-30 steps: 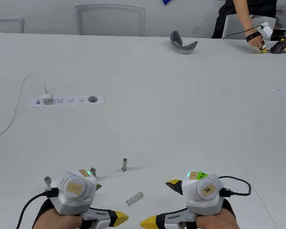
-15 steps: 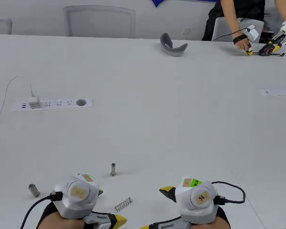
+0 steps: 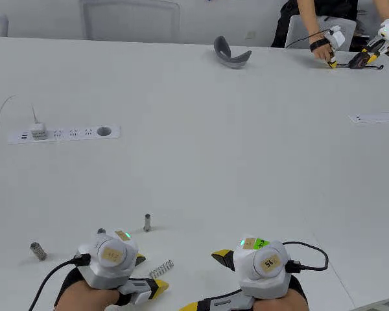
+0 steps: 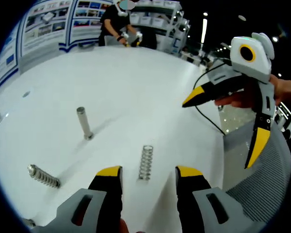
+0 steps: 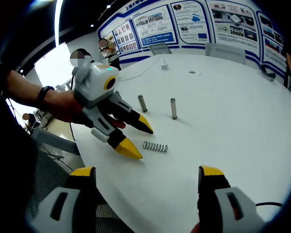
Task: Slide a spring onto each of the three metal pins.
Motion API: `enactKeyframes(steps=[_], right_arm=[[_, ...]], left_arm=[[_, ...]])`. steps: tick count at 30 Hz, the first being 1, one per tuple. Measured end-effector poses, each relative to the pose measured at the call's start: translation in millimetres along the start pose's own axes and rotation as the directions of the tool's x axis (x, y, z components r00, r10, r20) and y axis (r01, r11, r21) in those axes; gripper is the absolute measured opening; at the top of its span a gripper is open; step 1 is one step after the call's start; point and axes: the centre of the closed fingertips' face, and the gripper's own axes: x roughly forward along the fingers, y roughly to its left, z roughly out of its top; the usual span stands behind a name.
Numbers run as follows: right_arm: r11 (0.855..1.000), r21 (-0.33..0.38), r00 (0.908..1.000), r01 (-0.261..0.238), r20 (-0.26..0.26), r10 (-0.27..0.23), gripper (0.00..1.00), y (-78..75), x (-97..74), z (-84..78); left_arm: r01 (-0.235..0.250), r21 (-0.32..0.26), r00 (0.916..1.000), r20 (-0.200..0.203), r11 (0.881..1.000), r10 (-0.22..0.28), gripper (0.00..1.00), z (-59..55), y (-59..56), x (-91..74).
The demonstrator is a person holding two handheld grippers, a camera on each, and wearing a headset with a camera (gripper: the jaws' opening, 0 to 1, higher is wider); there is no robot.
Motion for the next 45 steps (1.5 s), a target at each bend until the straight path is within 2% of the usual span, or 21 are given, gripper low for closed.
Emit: enactKeyframes(steps=[9, 13, 14, 15, 17, 21, 25, 30, 34, 45], right_arm=[[1.000, 0.000, 0.9999, -0.012, -0.007, 0.012, 0.88, -0.7, 0.6, -2.6], [1.000, 0.006, 0.9997, -0.018, -0.015, 0.018, 0.87, 0.2, 1.0, -3.7], [1.000, 0.007, 0.9997, -0.019, -0.015, 0.019, 0.87, 0.2, 1.3, -3.9], [1.000, 0.008, 0.9997, -0.021, -0.016, 0.021, 0.87, 0.5, 1.4, -4.0], [1.000, 0.007, 0.9996, -0.022, -0.017, 0.022, 0.87, 1.1, 0.9, -3.9], [1.000, 0.007, 0.9995, -0.026, -0.019, 0.026, 0.87, 2.2, 0.3, -4.4], [0.999, 0.007, 0.9990, -0.033, -0.028, 0.033, 0.87, 3.0, 0.5, -5.9], [0.999, 0.008, 0.9988, -0.041, -0.027, 0.041, 0.86, 4.1, 1.1, -4.1], [0.999, 0.020, 0.9986, -0.047, -0.021, 0.048, 0.86, 5.2, 3.3, -3.8], [0.995, 0.059, 0.9970, -0.078, -0.003, 0.078, 0.84, 16.0, 8.8, -6.4]], left_arm=[[-0.023, 0.012, 0.9997, 0.002, 1.000, 0.023, 0.31, -0.1, 2.6, 6.1], [-0.042, 0.022, 0.9990, -0.016, 0.999, 0.042, 0.27, -5.9, 3.6, 9.3], [-0.050, 0.029, 0.9988, 0.001, 0.998, 0.050, 0.25, -3.4, 4.2, 9.6], [-0.046, 0.025, 0.9989, -0.011, 0.999, 0.047, 0.23, -5.8, 2.5, 9.1], [-0.059, 0.040, 0.9982, -0.002, 0.997, 0.060, 0.20, -4.4, 3.5, 10.1], [-0.096, 0.080, 0.9951, -0.012, 0.992, 0.098, 0.13, -5.2, 8.1, 10.5], [-0.080, 0.052, 0.9966, -0.017, 0.995, 0.081, 0.11, -6.3, 5.2, 9.2], [-0.083, 0.016, 0.9962, -0.027, 0.996, 0.083, 0.11, -12.1, 7.3, 2.0], [-0.085, 0.014, 0.9960, -0.026, 0.996, 0.085, 0.11, -15.6, 6.5, -9.8], [-0.102, -0.001, 0.9941, -0.037, 0.995, 0.102, 0.10, -34.3, 14.7, -39.3]])
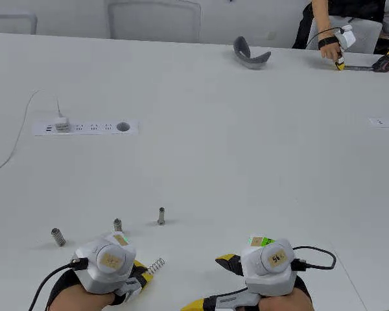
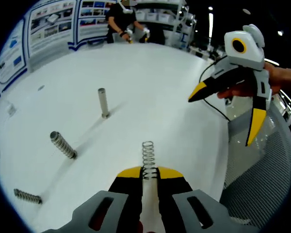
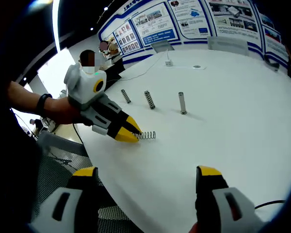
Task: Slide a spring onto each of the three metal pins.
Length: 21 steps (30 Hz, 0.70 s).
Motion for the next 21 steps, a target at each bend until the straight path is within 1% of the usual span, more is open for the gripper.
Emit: enactKeyframes(steps=[2, 5, 9, 11, 16, 21], right_arm=[[1.000, 0.005, 1.0000, -0.001, -0.001, 0.001, 0.83, 0.8, 0.3, -0.9], [1.000, 0.018, 1.0000, 0.000, 0.005, 0.000, 0.83, 0.4, 0.8, -1.0], [1.000, 0.031, 0.9999, -0.005, 0.014, 0.005, 0.83, 2.2, 1.5, -0.1], [0.999, 0.033, 0.9999, -0.007, 0.015, 0.007, 0.83, 3.2, 2.3, -0.2], [0.999, 0.037, 0.9998, -0.012, 0.015, 0.012, 0.83, 6.5, 4.6, 0.2], [0.999, 0.040, 0.9997, -0.017, 0.017, 0.016, 0.82, 9.5, 7.7, 1.9]], left_arm=[[-0.009, -0.005, 0.9999, -0.008, 1.000, 0.009, 0.11, -3.8, 1.5, -5.1], [-0.015, -0.038, 0.9999, 0.003, 0.999, 0.015, 0.11, -5.8, 2.0, -13.1], [-0.009, -0.036, 1.0000, 0.002, 0.999, 0.009, 0.11, -10.1, -2.4, -21.7], [-0.008, -0.029, 1.0000, 0.000, 1.000, 0.008, 0.11, -13.0, -2.3, -24.3], [-0.009, -0.049, 0.9999, 0.008, 0.999, 0.010, 0.11, -15.1, -2.9, -33.3], [-0.006, -0.043, 0.9999, 0.013, 0.999, 0.006, 0.11, -17.0, -3.8, -42.3]])
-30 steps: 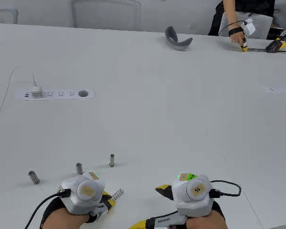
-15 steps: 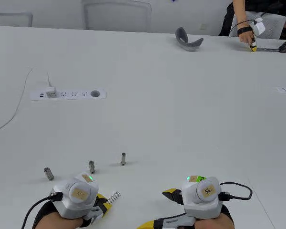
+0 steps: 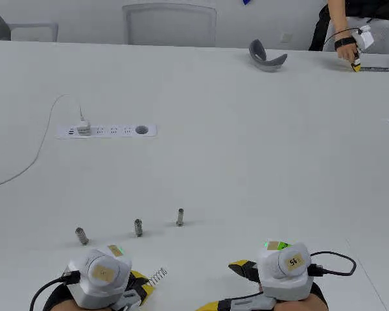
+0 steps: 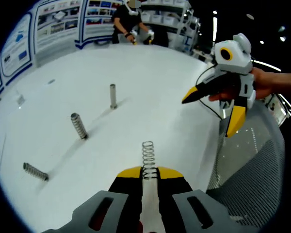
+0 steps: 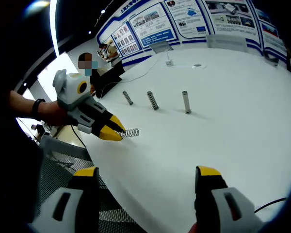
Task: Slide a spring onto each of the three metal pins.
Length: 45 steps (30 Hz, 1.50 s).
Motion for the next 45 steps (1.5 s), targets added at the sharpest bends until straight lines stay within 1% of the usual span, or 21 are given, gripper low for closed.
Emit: enactKeyframes(steps=[5, 7, 11, 14, 20, 26, 31, 34, 37, 40, 43, 45], right_arm=[[1.000, 0.008, 0.9999, -0.011, 0.008, 0.011, 0.82, 5.4, 4.5, 4.0], [1.000, 0.009, 0.9998, -0.015, 0.010, 0.015, 0.82, 7.6, 6.2, 5.5], [0.999, 0.020, 0.9991, -0.035, 0.023, 0.034, 0.80, 13.3, 9.2, 9.6], [0.998, 0.024, 0.9983, -0.050, 0.033, 0.049, 0.76, 18.3, 11.1, 12.6], [0.996, 0.028, 0.9964, -0.079, 0.032, 0.078, 0.72, 26.4, 15.0, 14.5], [0.996, 0.034, 0.9958, -0.088, 0.029, 0.087, 0.70, 29.0, 16.1, 16.8], [0.993, 0.036, 0.9935, -0.109, 0.035, 0.108, 0.67, 32.2, 15.3, 19.9], [0.990, 0.041, 0.9906, -0.132, 0.043, 0.130, 0.61, 36.6, 16.4, 21.8], [0.982, 0.068, 0.9832, -0.176, 0.061, 0.172, 0.59, 45.9, 18.5, 26.3], [0.974, 0.097, 0.9778, -0.203, 0.071, 0.197, 0.56, 50.7, 22.7, 30.0], [0.967, 0.118, 0.9734, -0.224, 0.076, 0.216, 0.55, 55.5, 26.2, 34.0], [0.960, 0.133, 0.9677, -0.246, 0.089, 0.236, 0.51, 59.5, 27.7, 38.6]], left_arm=[[0.000, 0.010, 1.0000, 0.009, 1.000, 0.000, 0.11, 0.4, -0.3, -9.5], [0.004, 0.023, 1.0000, 0.007, 1.000, -0.004, 0.11, -0.3, -1.2, -12.2], [0.010, 0.032, 0.9999, 0.010, 0.999, -0.010, 0.11, -0.1, -3.3, -18.5], [0.016, 0.051, 0.9998, 0.011, 0.999, -0.016, 0.11, 1.1, -6.4, -23.1], [0.036, 0.088, 0.9992, 0.012, 0.995, -0.037, 0.11, 4.4, -14.6, -31.0], [0.056, 0.110, 0.9984, 0.007, 0.992, -0.057, 0.11, 3.0, -22.2, -35.7], [0.062, 0.122, 0.9978, 0.016, 0.991, -0.065, 0.11, 6.5, -25.6, -39.3], [0.069, 0.125, 0.9972, 0.021, 0.990, -0.072, 0.11, 10.4, -27.6, -40.0], [0.072, 0.135, 0.9964, 0.036, 0.988, -0.077, 0.11, 18.4, -30.7, -41.7], [0.077, 0.142, 0.9953, 0.049, 0.987, -0.084, 0.11, 24.2, -33.9, -41.5], [0.081, 0.157, 0.9944, 0.054, 0.984, -0.091, 0.11, 28.0, -37.2, -41.1], [0.086, 0.167, 0.9939, 0.054, 0.982, -0.096, 0.11, 29.0, -38.7, -40.9]])
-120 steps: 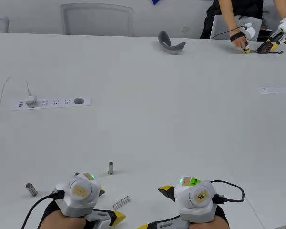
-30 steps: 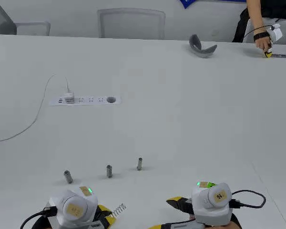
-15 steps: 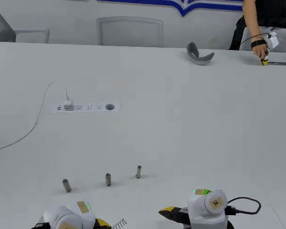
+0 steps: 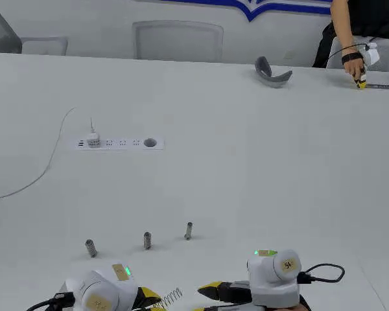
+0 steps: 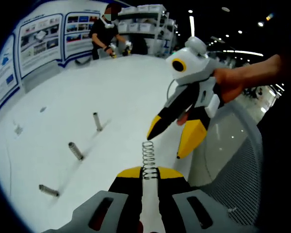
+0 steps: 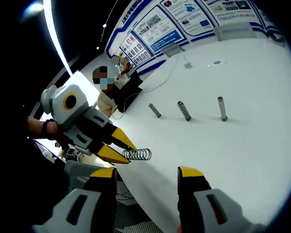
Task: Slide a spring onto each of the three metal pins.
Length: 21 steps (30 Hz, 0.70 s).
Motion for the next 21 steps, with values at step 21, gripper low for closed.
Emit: enactKeyframes(steps=[21], right_arm=[[0.998, 0.023, 0.9981, -0.062, 0.010, 0.061, 0.27, 11.3, 11.0, 10.0]], left_arm=[[0.021, 0.034, 0.9997, -0.009, 0.999, -0.021, 0.11, -0.4, -3.8, 2.7]])
